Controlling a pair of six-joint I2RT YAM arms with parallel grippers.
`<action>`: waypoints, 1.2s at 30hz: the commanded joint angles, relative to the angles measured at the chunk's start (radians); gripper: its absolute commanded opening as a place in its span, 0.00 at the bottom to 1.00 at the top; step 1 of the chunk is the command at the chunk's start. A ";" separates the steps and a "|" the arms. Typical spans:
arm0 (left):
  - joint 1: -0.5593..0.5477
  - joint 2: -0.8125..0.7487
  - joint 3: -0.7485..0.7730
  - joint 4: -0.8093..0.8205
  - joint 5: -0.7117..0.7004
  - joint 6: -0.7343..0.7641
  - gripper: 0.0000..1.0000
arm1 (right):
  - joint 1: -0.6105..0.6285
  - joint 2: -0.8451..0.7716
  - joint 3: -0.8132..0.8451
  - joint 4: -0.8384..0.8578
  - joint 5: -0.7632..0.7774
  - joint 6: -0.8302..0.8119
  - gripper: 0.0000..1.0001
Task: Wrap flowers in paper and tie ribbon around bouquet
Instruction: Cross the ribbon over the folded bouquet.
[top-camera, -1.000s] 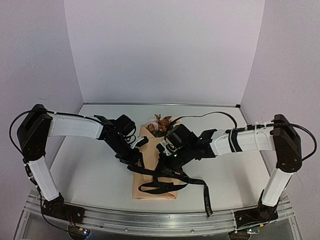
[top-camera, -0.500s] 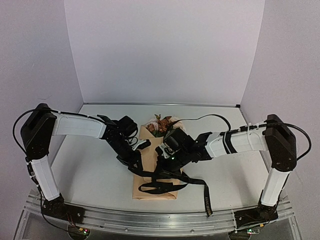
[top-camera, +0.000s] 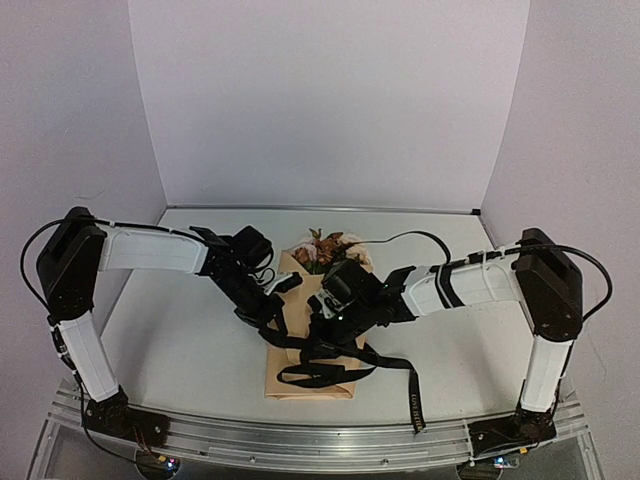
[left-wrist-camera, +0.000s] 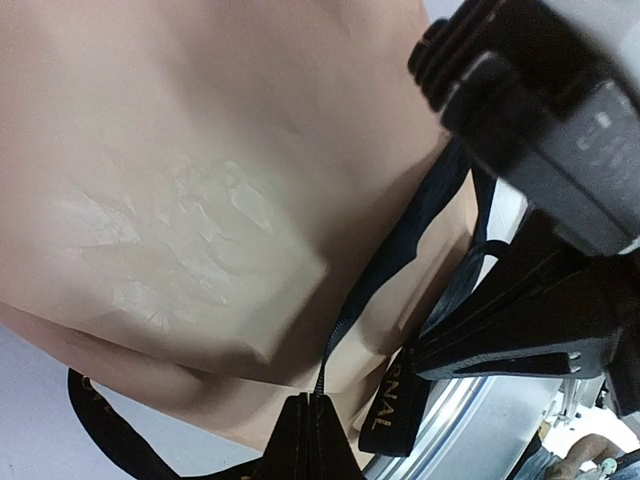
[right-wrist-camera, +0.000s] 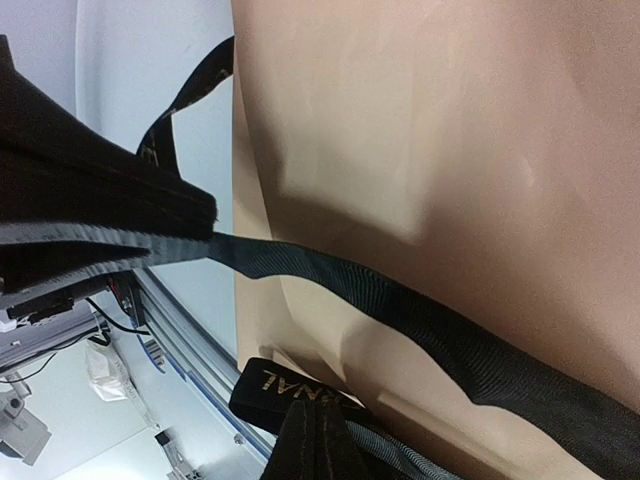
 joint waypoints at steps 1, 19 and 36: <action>0.045 -0.082 0.003 0.082 0.059 -0.047 0.00 | 0.005 0.010 0.034 0.033 0.032 0.026 0.00; 0.131 -0.104 -0.047 0.250 0.232 -0.186 0.00 | 0.000 0.087 0.117 0.135 0.375 0.152 0.00; 0.150 -0.076 -0.079 0.335 0.288 -0.279 0.00 | 0.034 -0.001 0.069 0.153 0.478 0.077 0.41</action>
